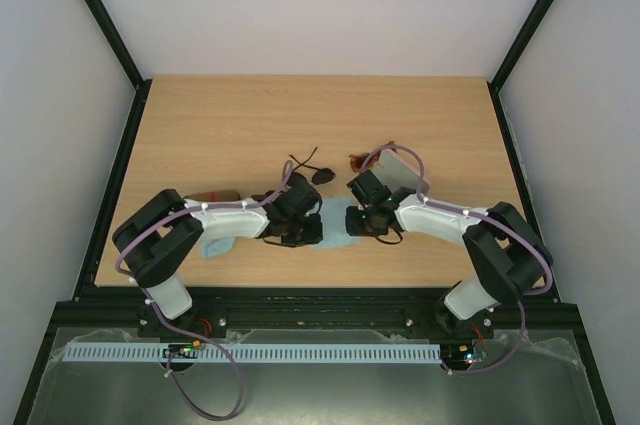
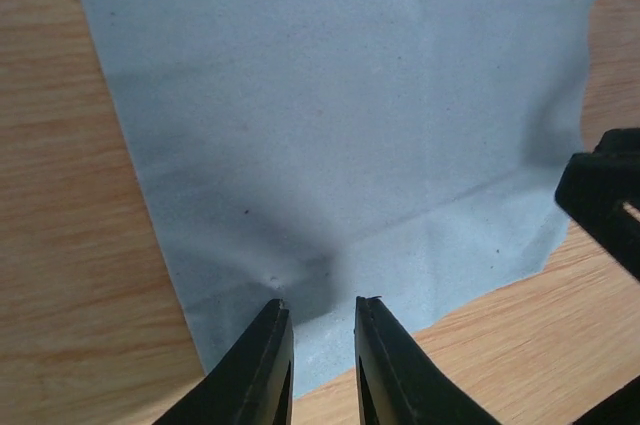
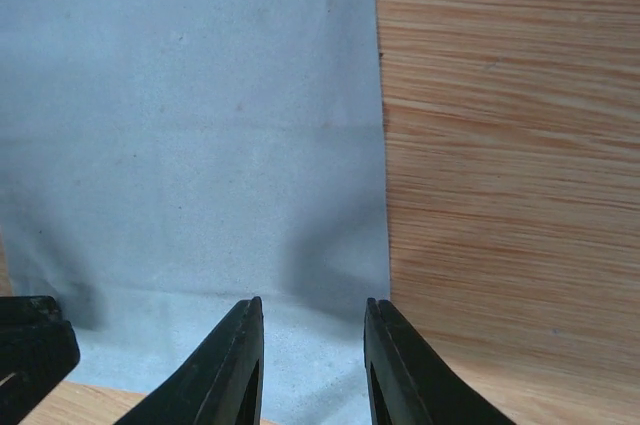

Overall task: Organize the sunglasses
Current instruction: Adjust the glasses cleaning cloth at the center of the board.

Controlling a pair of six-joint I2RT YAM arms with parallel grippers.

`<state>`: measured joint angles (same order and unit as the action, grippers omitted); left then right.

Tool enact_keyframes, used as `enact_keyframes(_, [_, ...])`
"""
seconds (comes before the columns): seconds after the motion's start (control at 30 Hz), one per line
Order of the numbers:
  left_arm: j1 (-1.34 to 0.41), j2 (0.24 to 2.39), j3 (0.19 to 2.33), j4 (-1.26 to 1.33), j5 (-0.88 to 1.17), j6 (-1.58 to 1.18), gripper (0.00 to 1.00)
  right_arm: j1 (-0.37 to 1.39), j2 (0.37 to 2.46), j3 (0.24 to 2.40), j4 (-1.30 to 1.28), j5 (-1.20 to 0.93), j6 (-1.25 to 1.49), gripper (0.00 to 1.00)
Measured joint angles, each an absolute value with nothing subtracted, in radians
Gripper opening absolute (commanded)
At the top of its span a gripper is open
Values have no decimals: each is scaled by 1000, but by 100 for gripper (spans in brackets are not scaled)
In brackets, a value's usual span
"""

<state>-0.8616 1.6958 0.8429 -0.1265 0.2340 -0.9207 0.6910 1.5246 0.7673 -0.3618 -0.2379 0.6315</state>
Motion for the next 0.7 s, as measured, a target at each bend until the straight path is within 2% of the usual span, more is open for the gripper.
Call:
enact_keyframes(0.27, [-918, 1671, 849, -217, 146, -929, 21, 691, 1477, 754, -360, -239, 658, 26])
enact_keyframes(0.47, [-932, 1605, 799, -279, 123, -950, 21, 705, 1437, 721, -355, -290, 654, 18])
enact_keyframes(0.57, [-934, 1578, 776, -299, 118, -958, 20, 749, 1425, 705, -353, -336, 651, 9])
enact_keyframes(0.7, [-936, 1556, 762, -324, 104, -974, 20, 807, 1426, 696, -335, -395, 649, 7])
